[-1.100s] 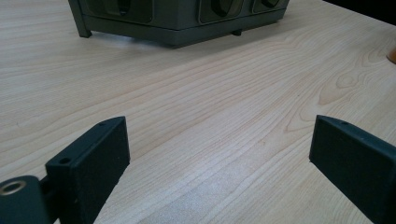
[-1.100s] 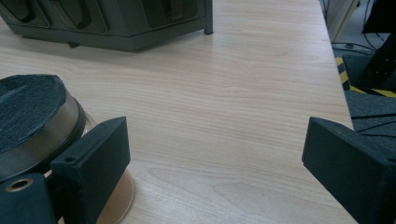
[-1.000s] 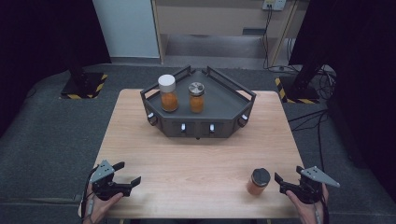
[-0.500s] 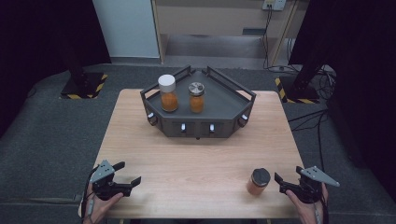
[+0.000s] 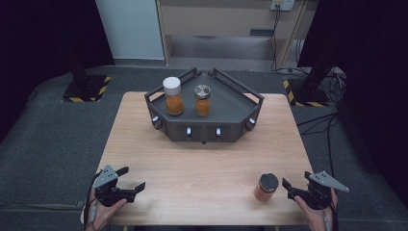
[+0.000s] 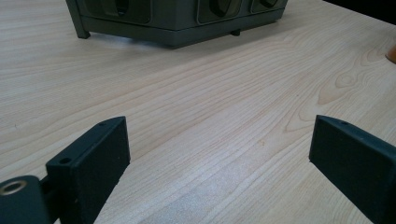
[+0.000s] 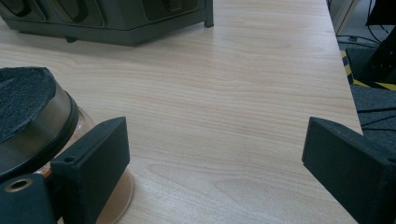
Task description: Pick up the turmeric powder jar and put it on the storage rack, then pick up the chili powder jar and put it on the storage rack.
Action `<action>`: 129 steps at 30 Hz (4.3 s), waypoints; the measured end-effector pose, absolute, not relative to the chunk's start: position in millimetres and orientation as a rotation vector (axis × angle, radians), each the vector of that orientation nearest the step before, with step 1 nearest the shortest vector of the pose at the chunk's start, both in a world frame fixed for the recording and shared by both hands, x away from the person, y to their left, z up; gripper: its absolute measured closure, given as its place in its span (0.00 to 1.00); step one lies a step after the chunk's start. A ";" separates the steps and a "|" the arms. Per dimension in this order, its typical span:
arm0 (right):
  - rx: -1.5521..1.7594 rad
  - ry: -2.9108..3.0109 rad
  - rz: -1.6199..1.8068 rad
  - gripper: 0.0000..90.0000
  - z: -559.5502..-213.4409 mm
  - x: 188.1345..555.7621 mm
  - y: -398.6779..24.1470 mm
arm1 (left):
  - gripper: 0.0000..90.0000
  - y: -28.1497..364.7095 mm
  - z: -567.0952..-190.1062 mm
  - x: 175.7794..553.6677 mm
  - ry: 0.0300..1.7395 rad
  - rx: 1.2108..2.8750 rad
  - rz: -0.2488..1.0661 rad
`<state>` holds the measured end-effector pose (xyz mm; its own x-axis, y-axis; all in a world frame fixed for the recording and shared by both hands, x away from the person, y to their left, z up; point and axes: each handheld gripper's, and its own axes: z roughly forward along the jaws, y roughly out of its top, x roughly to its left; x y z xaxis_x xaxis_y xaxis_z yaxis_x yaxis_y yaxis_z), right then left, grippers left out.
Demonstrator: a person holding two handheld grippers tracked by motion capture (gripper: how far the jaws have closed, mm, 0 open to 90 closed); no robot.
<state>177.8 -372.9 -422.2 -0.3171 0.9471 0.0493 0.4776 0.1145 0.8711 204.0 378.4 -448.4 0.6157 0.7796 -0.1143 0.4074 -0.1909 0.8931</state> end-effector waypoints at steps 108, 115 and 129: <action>1.106 2.198 1.155 0.36 -395.9 198.9 -327.9 | 0.05 377.1 -447.6 204.5 0.963 1.824 0.452; 1.099 2.210 1.130 0.37 -391.9 199.7 -324.8 | 0.05 377.0 -447.5 204.5 0.963 1.825 0.453; 1.057 2.239 1.120 0.37 -373.3 212.0 -317.6 | 0.05 376.9 -447.5 204.5 0.965 1.825 0.453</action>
